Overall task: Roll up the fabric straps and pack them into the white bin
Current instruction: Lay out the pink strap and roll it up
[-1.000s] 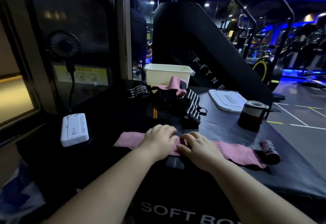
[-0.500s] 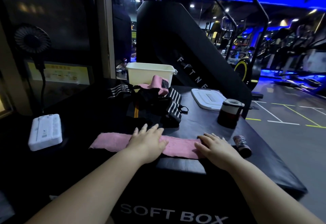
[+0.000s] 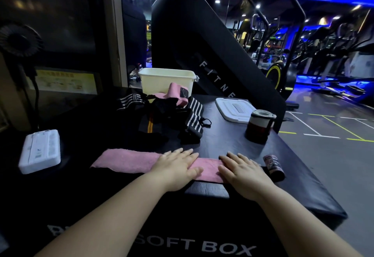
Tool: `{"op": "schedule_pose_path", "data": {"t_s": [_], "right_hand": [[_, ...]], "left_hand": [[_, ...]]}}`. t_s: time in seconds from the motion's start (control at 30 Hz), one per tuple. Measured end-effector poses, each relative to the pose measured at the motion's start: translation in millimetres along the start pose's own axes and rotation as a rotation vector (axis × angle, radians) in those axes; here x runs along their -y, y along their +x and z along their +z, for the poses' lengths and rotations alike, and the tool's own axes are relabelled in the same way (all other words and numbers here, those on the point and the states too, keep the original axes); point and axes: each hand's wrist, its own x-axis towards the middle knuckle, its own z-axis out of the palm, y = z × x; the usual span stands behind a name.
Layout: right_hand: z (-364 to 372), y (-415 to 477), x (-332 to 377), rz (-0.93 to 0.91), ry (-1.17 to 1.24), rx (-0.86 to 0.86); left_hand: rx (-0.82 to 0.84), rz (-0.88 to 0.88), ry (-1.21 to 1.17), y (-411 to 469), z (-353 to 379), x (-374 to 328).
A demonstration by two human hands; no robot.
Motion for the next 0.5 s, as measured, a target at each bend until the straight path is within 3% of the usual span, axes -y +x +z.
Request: {"op": "schedule_pose_path", "data": {"t_s": [0.33,0.5], "right_hand": [[-6.6,8.2,-2.5,-0.003,0.02,0.079],[-4.4,9.0,-4.1,-0.031,-0.012,0.07]], "left_hand": [[0.08,-0.042,-0.08,8.1,-8.7,1.0],[0.044,-0.039,-0.018,7.5,-3.4,0.5]]}}
